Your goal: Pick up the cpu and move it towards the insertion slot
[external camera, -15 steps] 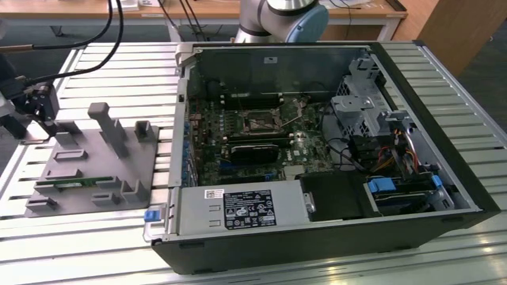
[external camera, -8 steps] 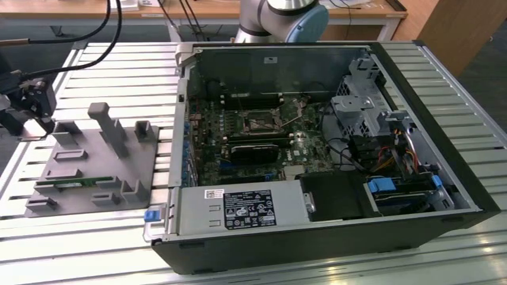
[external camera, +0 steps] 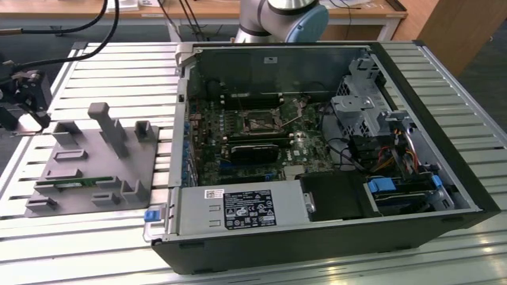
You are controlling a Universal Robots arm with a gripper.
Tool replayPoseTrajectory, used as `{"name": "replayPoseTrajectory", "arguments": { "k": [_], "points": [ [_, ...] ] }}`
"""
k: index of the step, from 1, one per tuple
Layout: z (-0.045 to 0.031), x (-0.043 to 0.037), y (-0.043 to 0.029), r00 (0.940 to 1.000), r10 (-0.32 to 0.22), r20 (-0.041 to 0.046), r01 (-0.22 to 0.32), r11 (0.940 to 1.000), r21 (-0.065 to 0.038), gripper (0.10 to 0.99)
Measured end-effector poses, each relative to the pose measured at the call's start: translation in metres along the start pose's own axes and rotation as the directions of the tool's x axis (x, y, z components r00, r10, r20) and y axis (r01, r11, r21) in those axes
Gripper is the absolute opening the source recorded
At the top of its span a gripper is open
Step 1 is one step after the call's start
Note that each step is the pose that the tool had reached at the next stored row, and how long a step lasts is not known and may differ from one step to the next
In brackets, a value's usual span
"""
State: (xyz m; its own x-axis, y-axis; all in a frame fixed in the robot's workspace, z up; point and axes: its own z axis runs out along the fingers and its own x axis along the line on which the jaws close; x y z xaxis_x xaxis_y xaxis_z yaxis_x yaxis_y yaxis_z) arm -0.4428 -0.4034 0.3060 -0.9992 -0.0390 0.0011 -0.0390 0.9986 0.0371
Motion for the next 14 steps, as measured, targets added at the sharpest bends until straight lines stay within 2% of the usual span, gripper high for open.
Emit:
{"name": "replayPoseTrajectory", "arguments": {
  "k": [14],
  "points": [
    [-0.0382, 0.0000, 0.0021, 1.0000, 0.000, 0.0001, 0.000, 1.0000, 0.000, 0.533]
  ]
}}
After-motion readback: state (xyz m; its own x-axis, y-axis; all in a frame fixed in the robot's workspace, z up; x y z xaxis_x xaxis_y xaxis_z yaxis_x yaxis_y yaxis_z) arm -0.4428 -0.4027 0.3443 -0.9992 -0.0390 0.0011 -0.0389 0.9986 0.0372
